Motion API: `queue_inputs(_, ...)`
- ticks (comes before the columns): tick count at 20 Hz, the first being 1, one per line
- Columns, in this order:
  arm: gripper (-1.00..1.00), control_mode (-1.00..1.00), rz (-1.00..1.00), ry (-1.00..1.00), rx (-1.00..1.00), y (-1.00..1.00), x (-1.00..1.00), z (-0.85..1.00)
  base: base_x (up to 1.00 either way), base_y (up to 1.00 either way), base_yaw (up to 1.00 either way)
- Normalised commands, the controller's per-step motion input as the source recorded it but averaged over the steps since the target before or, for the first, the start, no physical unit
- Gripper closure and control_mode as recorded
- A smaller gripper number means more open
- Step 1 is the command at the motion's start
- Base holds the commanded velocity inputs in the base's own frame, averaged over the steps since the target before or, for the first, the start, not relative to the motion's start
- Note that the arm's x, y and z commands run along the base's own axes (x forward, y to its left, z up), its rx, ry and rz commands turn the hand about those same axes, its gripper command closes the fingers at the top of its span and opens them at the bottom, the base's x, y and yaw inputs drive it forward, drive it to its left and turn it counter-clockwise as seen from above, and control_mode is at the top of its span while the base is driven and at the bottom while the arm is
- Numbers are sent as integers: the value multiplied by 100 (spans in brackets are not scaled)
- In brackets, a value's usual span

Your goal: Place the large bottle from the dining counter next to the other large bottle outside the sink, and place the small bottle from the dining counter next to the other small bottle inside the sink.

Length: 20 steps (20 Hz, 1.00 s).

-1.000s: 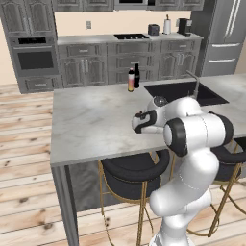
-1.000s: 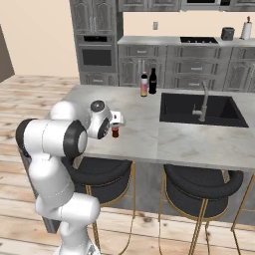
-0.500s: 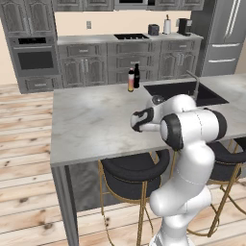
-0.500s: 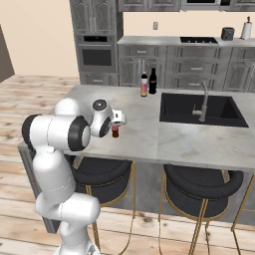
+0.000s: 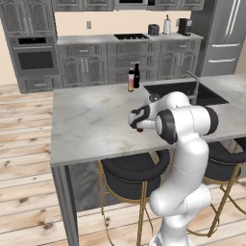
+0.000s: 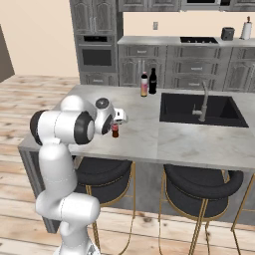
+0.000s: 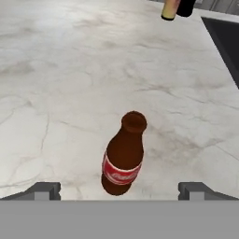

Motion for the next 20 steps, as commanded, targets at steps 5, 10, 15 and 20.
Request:
queue_inputs(5, -100, -100, 0, 0, 0, 0, 21, -17, 0, 0, 0)
queue_inputs(10, -100, -100, 0, 0, 0, -1, 20, -12, 0, 0, 0)
queue_inputs(15, -100, -100, 0, 0, 0, -1, 19, -4, 0, 0, 0)
queue_inputs(20, -100, -100, 0, 0, 0, -1, 11, -2, 0, 0, 0)
